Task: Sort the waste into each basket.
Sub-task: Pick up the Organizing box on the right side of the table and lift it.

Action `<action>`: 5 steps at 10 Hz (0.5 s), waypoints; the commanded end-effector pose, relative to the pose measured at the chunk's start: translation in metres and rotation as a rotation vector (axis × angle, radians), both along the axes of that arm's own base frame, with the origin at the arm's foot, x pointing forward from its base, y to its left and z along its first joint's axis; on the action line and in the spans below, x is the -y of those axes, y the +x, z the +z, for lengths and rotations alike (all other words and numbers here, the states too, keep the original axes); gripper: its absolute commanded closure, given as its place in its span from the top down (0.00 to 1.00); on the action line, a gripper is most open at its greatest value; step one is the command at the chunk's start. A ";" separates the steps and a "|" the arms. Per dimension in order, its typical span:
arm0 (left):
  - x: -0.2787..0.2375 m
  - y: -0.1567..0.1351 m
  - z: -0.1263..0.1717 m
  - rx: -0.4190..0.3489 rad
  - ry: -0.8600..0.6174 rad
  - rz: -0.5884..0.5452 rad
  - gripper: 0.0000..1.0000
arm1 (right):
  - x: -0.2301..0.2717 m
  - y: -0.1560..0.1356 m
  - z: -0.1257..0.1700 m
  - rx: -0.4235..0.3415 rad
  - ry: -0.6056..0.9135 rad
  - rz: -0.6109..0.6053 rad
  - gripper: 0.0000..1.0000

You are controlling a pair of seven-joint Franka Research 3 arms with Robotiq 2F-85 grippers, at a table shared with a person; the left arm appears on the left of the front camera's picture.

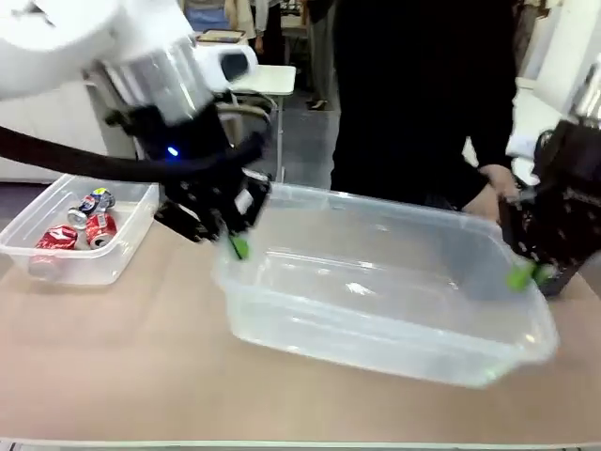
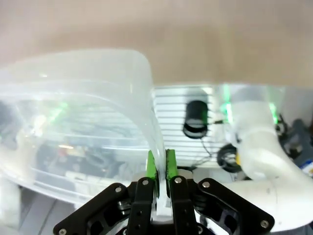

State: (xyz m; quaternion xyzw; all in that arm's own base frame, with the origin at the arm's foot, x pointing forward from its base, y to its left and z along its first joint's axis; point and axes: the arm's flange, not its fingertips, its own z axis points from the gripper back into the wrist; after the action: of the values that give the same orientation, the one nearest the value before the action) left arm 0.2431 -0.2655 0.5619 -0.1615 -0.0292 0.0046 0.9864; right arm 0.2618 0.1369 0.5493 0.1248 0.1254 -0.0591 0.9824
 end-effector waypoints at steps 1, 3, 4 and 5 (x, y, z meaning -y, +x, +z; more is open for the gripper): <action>-0.074 0.008 -0.004 0.085 -0.016 0.124 0.00 | -0.009 0.057 0.008 -0.029 -0.019 -0.032 0.00; -0.095 0.010 -0.013 0.089 -0.052 0.156 0.00 | -0.032 0.084 0.019 0.030 -0.048 -0.035 0.00; -0.099 0.011 -0.017 0.078 -0.063 0.209 0.00 | -0.036 0.086 0.013 0.086 -0.095 0.003 0.00; -0.068 0.003 -0.006 0.074 -0.034 0.105 0.00 | -0.056 0.075 0.018 0.023 0.056 0.024 0.00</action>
State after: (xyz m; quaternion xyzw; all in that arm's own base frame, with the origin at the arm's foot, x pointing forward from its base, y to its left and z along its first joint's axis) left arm 0.2479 -0.1938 0.5470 -0.1786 -0.0732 0.0599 0.9794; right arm 0.3453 0.2088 0.5662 0.1458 0.1095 -0.0258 0.9829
